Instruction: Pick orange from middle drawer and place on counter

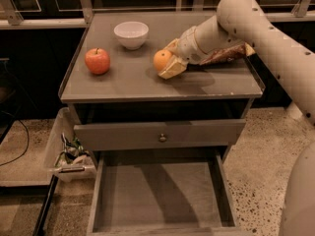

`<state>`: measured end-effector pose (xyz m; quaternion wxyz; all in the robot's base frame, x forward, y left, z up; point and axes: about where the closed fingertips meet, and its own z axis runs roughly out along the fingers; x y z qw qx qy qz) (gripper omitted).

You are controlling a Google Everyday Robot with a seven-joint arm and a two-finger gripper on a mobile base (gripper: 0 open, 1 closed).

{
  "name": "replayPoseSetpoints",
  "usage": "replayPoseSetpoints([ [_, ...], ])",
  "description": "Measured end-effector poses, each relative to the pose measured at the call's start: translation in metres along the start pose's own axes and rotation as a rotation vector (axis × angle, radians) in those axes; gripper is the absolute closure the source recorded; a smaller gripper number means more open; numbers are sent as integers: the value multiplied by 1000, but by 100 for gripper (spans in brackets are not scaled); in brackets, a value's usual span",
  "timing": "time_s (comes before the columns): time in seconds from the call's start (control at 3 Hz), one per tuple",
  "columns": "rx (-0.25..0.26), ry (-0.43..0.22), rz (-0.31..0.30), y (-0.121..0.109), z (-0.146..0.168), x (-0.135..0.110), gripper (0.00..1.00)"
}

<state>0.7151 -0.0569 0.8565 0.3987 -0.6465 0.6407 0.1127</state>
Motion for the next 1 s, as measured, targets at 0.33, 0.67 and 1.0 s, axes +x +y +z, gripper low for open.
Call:
replayPoseSetpoints([
  [0.33, 0, 0, 0, 0, 0, 0, 12],
  [0.67, 0, 0, 0, 0, 0, 0, 0],
  [1.0, 0, 0, 0, 0, 0, 0, 0],
])
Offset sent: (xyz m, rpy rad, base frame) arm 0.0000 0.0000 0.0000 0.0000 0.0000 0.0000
